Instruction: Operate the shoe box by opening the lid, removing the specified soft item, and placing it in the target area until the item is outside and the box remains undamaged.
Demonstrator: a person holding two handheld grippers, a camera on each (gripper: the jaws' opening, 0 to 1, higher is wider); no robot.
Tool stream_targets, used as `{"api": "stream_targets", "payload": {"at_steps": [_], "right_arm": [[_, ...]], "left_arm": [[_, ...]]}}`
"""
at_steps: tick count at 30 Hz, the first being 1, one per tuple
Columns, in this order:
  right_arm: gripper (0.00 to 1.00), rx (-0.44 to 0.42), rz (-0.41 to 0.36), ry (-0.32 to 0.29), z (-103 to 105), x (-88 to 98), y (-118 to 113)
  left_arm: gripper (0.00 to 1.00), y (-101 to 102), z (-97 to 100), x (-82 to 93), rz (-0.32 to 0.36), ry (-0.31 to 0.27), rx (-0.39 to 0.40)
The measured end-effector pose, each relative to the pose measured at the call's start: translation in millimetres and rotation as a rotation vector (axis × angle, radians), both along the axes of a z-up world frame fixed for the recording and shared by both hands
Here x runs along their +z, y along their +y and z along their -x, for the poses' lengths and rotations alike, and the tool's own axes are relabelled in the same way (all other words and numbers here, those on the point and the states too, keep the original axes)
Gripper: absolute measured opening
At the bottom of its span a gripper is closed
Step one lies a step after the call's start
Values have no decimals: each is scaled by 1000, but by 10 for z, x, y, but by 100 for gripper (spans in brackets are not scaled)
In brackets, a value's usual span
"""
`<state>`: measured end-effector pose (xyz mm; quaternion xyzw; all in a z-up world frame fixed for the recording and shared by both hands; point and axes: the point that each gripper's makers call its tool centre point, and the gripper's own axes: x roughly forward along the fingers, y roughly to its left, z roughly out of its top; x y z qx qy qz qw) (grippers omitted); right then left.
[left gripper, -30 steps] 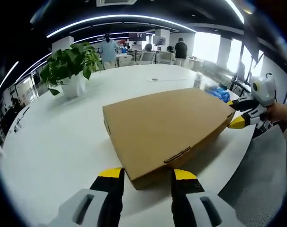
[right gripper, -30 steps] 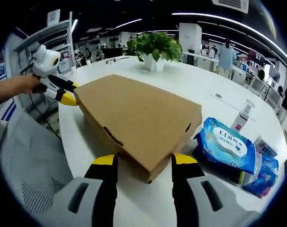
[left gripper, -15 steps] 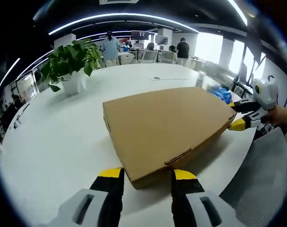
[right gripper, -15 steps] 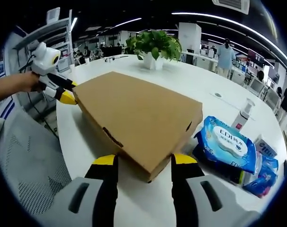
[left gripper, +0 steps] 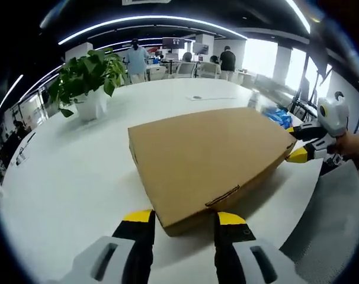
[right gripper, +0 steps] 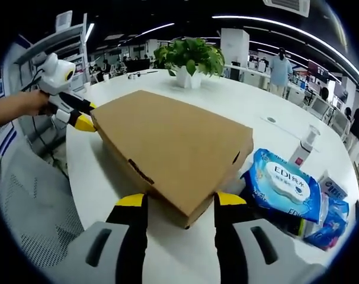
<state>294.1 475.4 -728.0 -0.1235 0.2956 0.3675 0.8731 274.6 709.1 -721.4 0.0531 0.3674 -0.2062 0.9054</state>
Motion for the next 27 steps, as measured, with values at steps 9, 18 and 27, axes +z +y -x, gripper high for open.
{"api": "stream_targets", "payload": {"at_steps": [9, 18, 27], "right_arm": [[41, -16, -4, 0, -149, -5, 16], [41, -20, 0, 3, -310, -7, 18], [41, -25, 2, 1, -477, -9, 10]], "left_arm": [[40, 27, -190, -7, -6, 6, -16], [40, 19, -344, -3, -6, 5, -23], [40, 7, -534, -3, -9, 9, -31]]}}
